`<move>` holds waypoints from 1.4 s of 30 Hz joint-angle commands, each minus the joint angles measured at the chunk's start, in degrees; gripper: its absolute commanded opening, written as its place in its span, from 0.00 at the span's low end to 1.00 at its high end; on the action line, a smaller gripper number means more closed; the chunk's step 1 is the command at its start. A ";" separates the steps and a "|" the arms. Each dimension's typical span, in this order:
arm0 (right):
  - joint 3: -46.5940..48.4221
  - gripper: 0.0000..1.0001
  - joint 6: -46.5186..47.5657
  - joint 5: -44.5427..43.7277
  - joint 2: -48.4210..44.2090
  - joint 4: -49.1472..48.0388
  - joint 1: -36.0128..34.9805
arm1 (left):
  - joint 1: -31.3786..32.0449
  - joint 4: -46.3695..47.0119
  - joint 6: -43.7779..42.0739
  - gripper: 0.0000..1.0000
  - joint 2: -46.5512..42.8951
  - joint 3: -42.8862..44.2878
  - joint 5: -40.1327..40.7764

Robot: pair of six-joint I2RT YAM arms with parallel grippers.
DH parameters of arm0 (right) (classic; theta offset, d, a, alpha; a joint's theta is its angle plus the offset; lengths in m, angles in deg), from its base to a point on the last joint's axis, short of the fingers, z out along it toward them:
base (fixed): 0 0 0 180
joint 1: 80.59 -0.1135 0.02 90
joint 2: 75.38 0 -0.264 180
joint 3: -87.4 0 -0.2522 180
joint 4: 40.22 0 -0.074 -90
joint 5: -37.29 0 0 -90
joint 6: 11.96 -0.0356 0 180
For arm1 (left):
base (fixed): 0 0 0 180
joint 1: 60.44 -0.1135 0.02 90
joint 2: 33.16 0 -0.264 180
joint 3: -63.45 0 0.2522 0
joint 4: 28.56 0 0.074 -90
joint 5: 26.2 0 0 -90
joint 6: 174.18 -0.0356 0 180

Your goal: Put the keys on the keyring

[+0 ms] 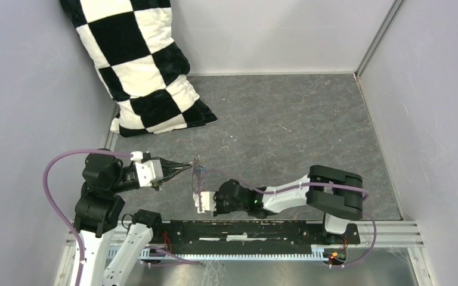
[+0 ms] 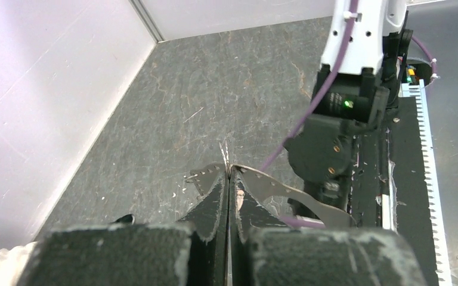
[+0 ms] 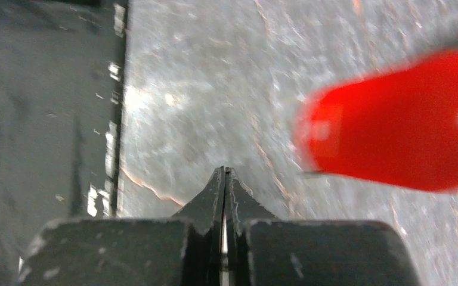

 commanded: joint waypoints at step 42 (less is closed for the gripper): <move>-22.95 0.00 8.15 8.96 -52.63 -2.23 19.37 | 0.01 -7.77 -9.06 0.02 6.61 2.02 -18.07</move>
